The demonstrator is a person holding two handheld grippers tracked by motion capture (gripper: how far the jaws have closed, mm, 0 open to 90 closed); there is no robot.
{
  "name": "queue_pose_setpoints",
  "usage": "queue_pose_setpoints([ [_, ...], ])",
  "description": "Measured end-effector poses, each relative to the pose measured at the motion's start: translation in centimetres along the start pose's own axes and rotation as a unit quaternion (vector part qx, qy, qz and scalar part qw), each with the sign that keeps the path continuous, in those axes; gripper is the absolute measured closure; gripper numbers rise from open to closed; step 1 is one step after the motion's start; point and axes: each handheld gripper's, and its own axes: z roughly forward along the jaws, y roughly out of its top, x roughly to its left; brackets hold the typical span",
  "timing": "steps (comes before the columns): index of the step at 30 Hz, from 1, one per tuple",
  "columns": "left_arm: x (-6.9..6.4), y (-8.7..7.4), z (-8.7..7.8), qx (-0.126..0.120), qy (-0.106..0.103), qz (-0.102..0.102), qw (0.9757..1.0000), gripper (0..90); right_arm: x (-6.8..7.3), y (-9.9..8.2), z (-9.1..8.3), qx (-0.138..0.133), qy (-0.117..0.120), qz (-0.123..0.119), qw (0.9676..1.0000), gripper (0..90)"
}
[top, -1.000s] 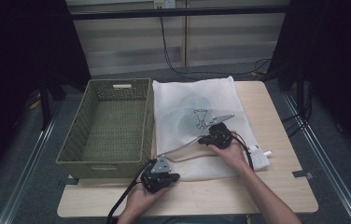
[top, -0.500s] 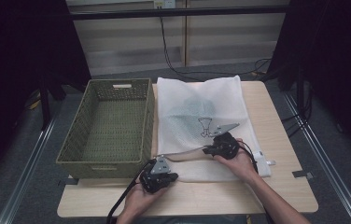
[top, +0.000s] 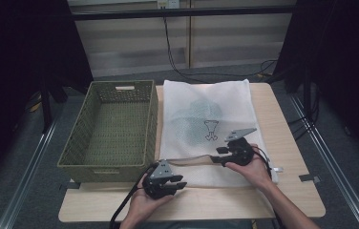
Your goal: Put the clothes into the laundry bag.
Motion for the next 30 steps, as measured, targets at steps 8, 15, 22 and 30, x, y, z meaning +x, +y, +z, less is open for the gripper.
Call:
queue_pose_setpoints([
  [8,-0.1,0.1,0.5,0.035,0.048,0.002,0.9982,61.4,-2.5,-4.2,-4.2,0.006,-0.048,0.047,0.9977,77.9],
  [15,0.1,-0.4,0.8,0.046,0.069,-0.005,0.9965,60.6,-4.6,-7.7,-6.9,0.024,-0.098,0.091,0.9907,84.6],
  [22,0.0,-0.7,1.1,0.058,0.087,-0.021,0.9943,60.1,-5.2,-8.7,-7.1,0.028,-0.114,0.096,0.9885,86.2],
  [30,-0.1,-1.0,1.0,0.049,0.095,-0.032,0.9938,59.8,-5.1,-9.3,-7.7,0.030,-0.132,0.097,0.9860,87.0],
])
